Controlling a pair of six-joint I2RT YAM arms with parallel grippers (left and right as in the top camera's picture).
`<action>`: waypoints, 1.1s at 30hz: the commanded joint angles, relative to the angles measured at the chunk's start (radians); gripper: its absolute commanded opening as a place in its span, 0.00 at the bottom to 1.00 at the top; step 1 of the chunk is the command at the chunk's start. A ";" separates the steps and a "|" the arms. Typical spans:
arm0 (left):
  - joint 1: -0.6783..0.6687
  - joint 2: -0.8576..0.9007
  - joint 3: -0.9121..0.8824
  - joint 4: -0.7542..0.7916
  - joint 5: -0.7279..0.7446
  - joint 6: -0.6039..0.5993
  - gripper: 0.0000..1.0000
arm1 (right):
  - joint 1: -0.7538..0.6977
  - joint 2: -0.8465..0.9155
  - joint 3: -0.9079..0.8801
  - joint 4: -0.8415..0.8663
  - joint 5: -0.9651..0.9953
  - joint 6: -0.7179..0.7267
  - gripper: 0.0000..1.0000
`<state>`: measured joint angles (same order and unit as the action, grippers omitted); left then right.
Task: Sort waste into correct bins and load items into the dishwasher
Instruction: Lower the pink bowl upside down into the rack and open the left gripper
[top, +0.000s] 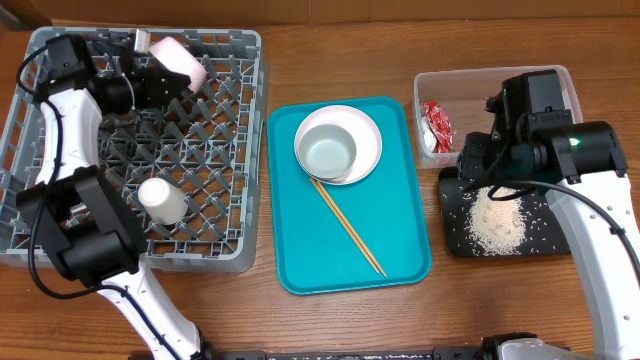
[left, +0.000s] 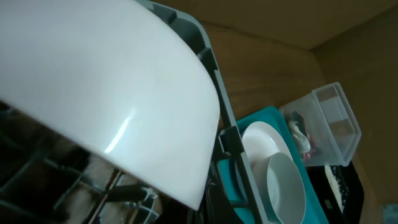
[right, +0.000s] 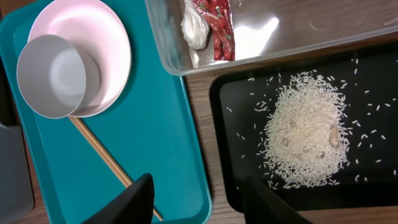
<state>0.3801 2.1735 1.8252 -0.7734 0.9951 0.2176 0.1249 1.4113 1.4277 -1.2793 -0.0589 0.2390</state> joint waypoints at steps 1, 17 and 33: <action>0.023 0.014 0.011 -0.054 -0.045 0.004 0.04 | -0.003 -0.007 0.024 0.001 0.013 -0.001 0.48; 0.120 -0.012 0.012 -0.234 -0.169 0.003 0.62 | -0.003 -0.007 0.024 -0.002 0.014 -0.001 0.48; 0.038 -0.287 0.013 -0.296 -0.308 -0.024 0.66 | -0.003 -0.007 0.024 -0.010 0.013 -0.003 0.52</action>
<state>0.4732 1.9606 1.8259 -1.0538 0.7193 0.2089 0.1249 1.4113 1.4277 -1.2903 -0.0589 0.2382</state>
